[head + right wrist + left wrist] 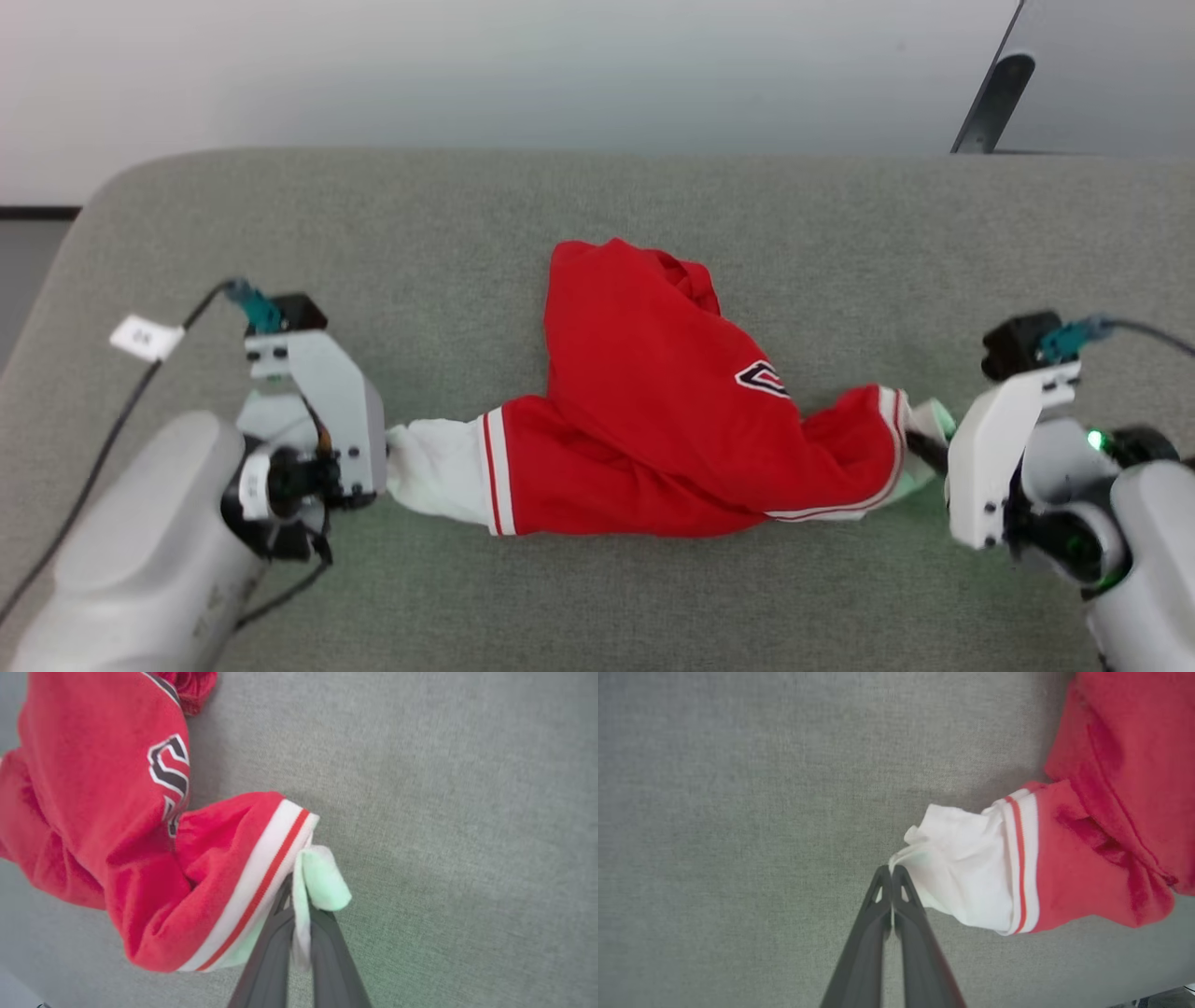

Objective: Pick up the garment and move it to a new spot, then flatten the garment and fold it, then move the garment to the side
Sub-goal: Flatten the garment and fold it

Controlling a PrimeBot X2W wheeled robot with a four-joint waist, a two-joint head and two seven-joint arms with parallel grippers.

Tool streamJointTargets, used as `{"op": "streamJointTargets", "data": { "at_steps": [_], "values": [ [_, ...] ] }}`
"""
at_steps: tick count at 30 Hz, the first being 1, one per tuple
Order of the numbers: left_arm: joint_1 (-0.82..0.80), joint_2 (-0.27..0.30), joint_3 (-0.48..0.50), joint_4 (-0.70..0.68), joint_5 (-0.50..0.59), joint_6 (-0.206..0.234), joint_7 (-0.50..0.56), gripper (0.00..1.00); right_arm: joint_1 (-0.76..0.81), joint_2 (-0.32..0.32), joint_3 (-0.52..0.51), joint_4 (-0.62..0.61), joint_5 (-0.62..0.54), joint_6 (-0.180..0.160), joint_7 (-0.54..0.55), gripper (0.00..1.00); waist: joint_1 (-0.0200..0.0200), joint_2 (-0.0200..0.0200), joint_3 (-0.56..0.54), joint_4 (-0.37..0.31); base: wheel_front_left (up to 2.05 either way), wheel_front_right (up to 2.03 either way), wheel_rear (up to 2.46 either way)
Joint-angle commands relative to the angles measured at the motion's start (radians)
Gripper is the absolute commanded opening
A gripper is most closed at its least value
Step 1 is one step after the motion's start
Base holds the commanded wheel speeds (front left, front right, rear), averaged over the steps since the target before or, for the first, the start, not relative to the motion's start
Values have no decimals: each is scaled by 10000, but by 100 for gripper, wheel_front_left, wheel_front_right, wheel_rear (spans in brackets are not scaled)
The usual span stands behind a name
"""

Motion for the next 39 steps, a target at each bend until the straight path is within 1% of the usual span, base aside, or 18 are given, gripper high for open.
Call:
{"op": "streamJointTargets", "data": {
  "at_steps": [1,6,9,12,14,15,18,20,22,23,25,26,28,31,33,35,37,39],
  "values": [
    [-347,114,-74,-66,137,-56,147,0,-274,-109,-115,-209,268,0,161,0,0,0,-243,-76,0,0,0],
    [-1368,342,-8,-117,348,-52,486,0,-1163,-115,-643,-656,699,0,234,0,0,0,-595,-146,0,0,0],
    [-2123,439,-34,-49,584,-55,599,0,-1857,45,-1024,-606,744,0,105,0,0,0,-777,-185,0,0,0],
    [-2874,302,1,146,697,-92,641,0,-2621,186,-1338,-344,517,0,-212,0,0,0,-893,-224,0,0,0],
    [-3461,277,-70,331,938,-196,495,0,-3129,352,-1474,-57,377,0,-488,0,0,0,-953,-248,0,0,0],
    [-3461,277,-70,331,938,-196,495,0,-3129,352,-1474,-57,377,0,-488,0,0,0,-953,-248,0,0,0],
    [-4345,73,-3,733,1191,-359,14,0,-3998,615,-1821,455,275,0,-1102,0,0,0,-992,-288,0,0,0],
    [-4953,-21,22,1076,1379,-552,-395,0,-4570,812,-2141,881,168,0,-1668,0,0,0,-991,-324,0,0,0],
    [-5550,-99,61,1538,1577,-664,-810,0,-5153,976,-2467,1377,-57,0,-2324,0,0,0,-974,-364,0,0,0],
    [-5860,-147,112,1790,1667,-651,-1033,0,-5454,1056,-2684,1674,-128,-2,-2632,0,0,0,-952,-383,0,0,0],
    [-6407,-163,90,2283,1926,-783,-1549,0,-5978,1125,-3120,2344,-510,0,-3217,0,0,0,-913,-415,0,0,0],
    [-6714,-166,143,2544,2026,-765,-1803,0,-6309,1093,-3311,2642,-791,-2,-3543,0,0,0,-874,-433,0,0,0],
    [-7174,-153,101,3049,2275,-882,-2293,0,-6772,1135,-3736,3422,-1321,-5,-3961,0,0,0,-819,-460,0,0,0],
    [-7758,-169,150,3813,2474,-968,-2944,0,-7437,1126,-4150,4419,-2166,-8,-4272,0,0,0,-720,-473,0,0,0],
    [-8052,-247,214,4258,2416,-1150,-3240,0,-7808,1145,-4399,4953,-2606,-9,-4391,0,0,0,-608,-478,0,0,0],
    [-8334,-326,207,4650,2460,-1336,-3583,0,-8083,1192,-4714,5443,-2852,-9,-4456,0,0,0,-469,-474,0,0,0],
    [-8603,-380,234,5003,2508,-1444,-3958,0,-8441,1214,-5056,5808,-3101,-11,-4560,0,0,0,-282,-464,0,0,0],
    [-8828,-425,258,5360,2577,-1482,-4438,0,-8781,1364,-5461,6160,-3076,-11,-4670,0,0,0,-87,-468,0,0,0]
  ]
}}
